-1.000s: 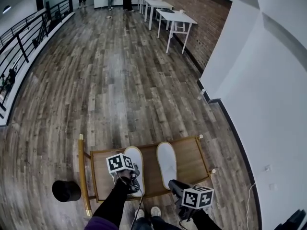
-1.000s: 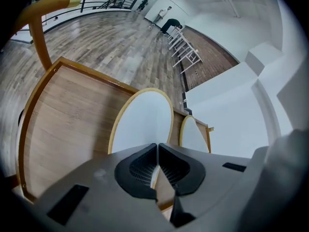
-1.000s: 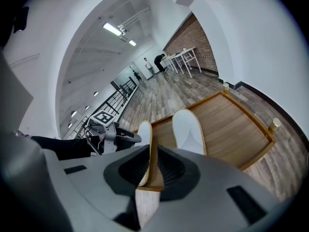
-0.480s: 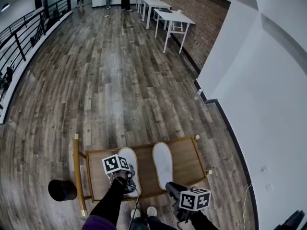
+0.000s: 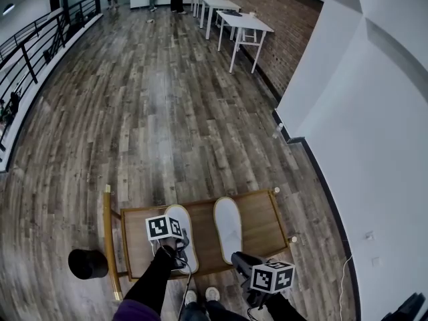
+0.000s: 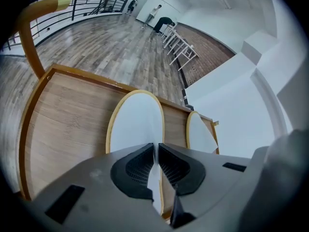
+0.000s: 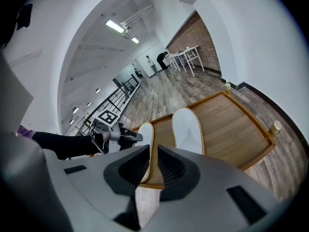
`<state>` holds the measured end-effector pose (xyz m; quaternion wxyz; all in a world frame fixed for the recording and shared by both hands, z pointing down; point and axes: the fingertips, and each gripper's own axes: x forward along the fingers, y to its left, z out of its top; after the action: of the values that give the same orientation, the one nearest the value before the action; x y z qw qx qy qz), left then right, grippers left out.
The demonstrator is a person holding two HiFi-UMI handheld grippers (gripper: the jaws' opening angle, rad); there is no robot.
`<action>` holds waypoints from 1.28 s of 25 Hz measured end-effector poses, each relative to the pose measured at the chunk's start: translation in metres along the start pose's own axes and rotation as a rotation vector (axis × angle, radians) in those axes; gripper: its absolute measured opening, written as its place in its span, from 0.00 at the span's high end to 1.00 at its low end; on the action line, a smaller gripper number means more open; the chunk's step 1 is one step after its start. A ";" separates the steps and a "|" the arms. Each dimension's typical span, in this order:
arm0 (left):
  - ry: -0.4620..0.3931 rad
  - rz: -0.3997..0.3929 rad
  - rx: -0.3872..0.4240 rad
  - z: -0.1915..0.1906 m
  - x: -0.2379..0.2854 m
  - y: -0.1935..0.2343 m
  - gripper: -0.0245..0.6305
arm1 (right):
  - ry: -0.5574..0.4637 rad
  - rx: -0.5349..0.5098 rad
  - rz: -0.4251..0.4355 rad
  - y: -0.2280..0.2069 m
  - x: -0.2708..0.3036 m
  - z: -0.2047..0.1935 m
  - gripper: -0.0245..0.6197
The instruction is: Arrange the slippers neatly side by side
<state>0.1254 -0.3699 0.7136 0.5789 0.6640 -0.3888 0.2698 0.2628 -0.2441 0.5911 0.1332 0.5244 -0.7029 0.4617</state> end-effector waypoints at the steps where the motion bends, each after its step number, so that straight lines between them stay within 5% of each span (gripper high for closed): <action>1: 0.001 0.005 0.014 -0.001 -0.001 -0.001 0.94 | 0.000 -0.002 0.002 0.001 0.000 0.000 0.89; 10: -0.057 0.086 0.136 -0.012 -0.030 -0.006 0.94 | 0.007 -0.035 -0.010 0.002 0.015 0.007 0.89; 15: -0.259 0.189 0.267 -0.017 -0.079 -0.025 0.94 | 0.024 -0.139 -0.062 -0.010 0.031 0.027 0.89; 19: -0.413 0.187 0.398 -0.036 -0.097 -0.046 0.94 | 0.045 -0.221 -0.128 -0.037 0.049 0.058 0.89; 22: -0.463 0.160 0.397 -0.057 -0.103 -0.054 0.95 | 0.104 -0.274 -0.163 -0.056 0.064 0.075 0.89; 27: -0.420 0.180 0.342 -0.087 -0.094 -0.043 0.95 | 0.244 -0.256 -0.178 -0.084 0.089 0.078 0.83; 32: -0.472 0.210 0.390 -0.081 -0.099 -0.041 0.95 | 0.359 -0.272 -0.201 -0.098 0.108 0.065 0.83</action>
<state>0.1129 -0.2692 0.6257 0.3037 0.7628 -0.5197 0.2361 0.3217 -0.3639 0.6789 0.3706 0.4784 -0.6680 0.4332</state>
